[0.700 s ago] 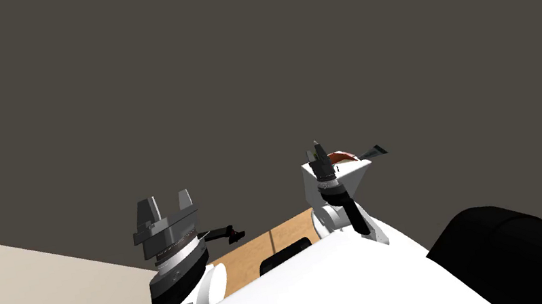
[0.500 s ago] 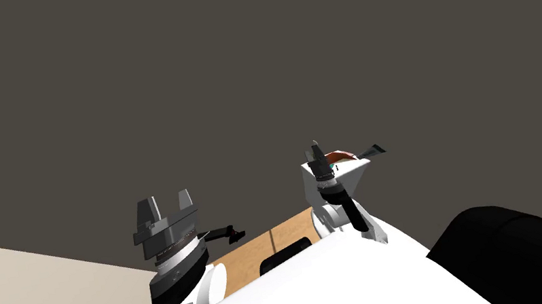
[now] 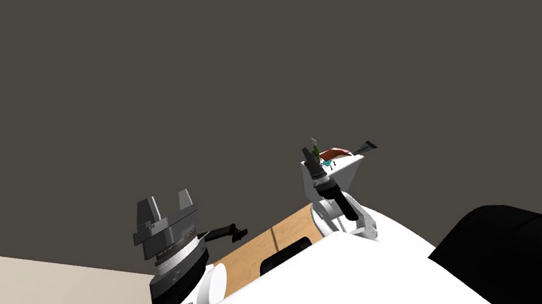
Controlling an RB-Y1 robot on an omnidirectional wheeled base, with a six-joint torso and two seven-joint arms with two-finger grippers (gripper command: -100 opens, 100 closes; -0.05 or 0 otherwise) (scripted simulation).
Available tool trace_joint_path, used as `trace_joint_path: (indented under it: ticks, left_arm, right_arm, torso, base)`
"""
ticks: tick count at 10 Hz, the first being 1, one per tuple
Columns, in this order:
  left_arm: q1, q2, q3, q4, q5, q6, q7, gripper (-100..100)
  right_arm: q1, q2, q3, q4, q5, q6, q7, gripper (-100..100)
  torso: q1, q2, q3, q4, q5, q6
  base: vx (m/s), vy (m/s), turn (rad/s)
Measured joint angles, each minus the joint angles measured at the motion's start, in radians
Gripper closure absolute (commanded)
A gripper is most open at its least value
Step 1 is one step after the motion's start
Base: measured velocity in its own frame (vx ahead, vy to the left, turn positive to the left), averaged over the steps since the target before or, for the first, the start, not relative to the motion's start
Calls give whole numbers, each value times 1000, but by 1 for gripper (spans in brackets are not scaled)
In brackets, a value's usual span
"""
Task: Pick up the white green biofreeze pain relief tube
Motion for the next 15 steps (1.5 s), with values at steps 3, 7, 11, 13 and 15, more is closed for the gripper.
trace_joint_path:
  ticks: [3, 7, 11, 13, 15]
  left_arm:
    - [0, 0, 0, 0, 0, 0, 0, 0]
    - [0, 0, 0, 0, 0, 0, 0, 0]
    - [0, 0, 0, 0, 0, 0, 0, 0]
    - [0, 0, 0, 0, 0, 0, 0, 0]
    - [0, 0, 0, 0, 0, 0, 0, 0]
  right_arm:
    - [-69, -22, -17, 86, 41, 6, 70, -100]
    - [-156, -43, -47, 191, 90, 21, 151, -100]
    - [-208, -55, -69, 266, 126, 27, 206, -100]
    - [-240, -57, -79, 309, 147, 30, 237, -100]
    - [-264, -69, -97, 362, 163, 21, 263, -100]
  torso:
    - [1, 0, 0, 0, 0, 0]
    - [-3, -1, -1, 0, -1, 0]
    - [-3, -2, -1, 0, -1, 0]
    - [-3, -3, -2, -1, -1, 0]
    - [-4, -3, -2, -1, -1, 0]
  base:
    - [-39, 111, -101]
    - [-24, 69, -76]
    - [-13, 54, -64]
    - [-4, 47, -64]
    - [3, 48, -78]
